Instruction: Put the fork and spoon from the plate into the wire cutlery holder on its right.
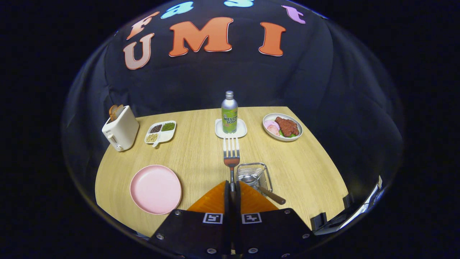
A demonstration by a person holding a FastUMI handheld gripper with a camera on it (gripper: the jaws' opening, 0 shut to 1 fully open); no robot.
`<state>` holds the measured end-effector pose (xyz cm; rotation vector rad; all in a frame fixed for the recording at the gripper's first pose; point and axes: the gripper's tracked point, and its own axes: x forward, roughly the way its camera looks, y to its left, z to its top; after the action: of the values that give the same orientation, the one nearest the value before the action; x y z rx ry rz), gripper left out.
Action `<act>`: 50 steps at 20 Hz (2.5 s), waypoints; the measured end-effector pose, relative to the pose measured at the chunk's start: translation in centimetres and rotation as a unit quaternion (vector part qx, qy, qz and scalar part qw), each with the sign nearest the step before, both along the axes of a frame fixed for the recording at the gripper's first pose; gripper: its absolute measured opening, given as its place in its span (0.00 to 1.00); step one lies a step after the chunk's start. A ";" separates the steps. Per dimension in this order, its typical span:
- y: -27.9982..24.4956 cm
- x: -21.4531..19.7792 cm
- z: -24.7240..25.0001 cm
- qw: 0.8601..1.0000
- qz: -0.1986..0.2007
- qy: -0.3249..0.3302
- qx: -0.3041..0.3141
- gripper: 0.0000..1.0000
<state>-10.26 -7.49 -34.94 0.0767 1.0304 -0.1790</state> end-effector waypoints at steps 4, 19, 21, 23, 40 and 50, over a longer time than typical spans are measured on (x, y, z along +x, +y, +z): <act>-1.6 -0.9 -0.7 1.000 0.002 0.019 -0.002 0.05; -2.6 -1.9 -4.3 0.997 0.021 0.074 0.008 0.07; -2.4 -0.7 -3.4 0.998 0.020 0.050 0.019 0.07; -2.1 0.8 -2.1 0.999 0.024 0.014 0.033 0.08; -2.4 11.7 20.7 0.943 0.050 -0.327 -0.027 0.73; -2.9 12.4 30.3 0.900 0.046 -0.431 -0.046 0.90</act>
<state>2.12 -10.42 -4.67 0.0151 0.1340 -0.0872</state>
